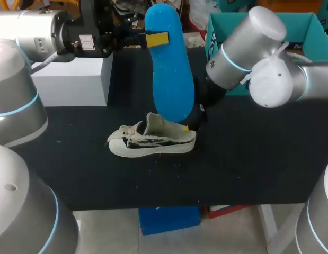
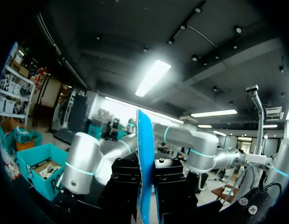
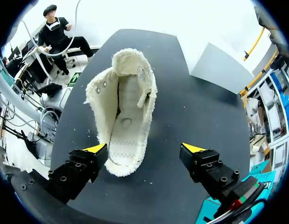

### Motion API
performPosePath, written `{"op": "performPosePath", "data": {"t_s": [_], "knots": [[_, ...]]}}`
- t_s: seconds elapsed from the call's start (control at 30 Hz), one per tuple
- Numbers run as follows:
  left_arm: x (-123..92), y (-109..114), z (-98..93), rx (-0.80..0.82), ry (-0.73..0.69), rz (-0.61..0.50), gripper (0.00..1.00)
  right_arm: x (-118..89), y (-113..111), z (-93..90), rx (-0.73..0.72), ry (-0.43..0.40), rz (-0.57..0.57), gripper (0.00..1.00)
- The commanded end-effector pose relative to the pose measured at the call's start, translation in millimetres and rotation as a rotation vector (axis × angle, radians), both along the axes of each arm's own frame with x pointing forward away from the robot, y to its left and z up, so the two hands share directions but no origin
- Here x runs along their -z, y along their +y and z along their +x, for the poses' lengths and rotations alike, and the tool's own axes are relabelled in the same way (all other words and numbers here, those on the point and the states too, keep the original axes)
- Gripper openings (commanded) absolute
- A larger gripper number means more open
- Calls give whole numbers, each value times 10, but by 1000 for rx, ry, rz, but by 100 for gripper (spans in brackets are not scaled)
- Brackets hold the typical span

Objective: Take the shoe out of the shoebox, open the shoe tongue, remove and reinsert the insole, then place the shoe into the shoebox

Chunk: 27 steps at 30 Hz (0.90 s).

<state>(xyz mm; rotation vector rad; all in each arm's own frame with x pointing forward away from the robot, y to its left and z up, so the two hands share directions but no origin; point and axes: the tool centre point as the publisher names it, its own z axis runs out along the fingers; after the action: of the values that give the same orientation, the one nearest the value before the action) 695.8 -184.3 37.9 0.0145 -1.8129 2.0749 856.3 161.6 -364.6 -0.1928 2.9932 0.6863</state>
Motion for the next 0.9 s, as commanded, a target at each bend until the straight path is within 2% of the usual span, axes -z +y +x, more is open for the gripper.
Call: {"op": "performPosePath", "data": {"t_s": [0.03, 0.4, 0.9], "knots": [[7, -3, -9, -1, 0, 3, 0, 24, 142, 53, 24, -29, -285, 100], [7, -3, -9, -1, 0, 3, 0, 61, 321, 49, 23, -33, -361, 100], [7, -3, -9, -1, 0, 3, 0, 199, 580, 80, -6, -10, -396, 100]]}}
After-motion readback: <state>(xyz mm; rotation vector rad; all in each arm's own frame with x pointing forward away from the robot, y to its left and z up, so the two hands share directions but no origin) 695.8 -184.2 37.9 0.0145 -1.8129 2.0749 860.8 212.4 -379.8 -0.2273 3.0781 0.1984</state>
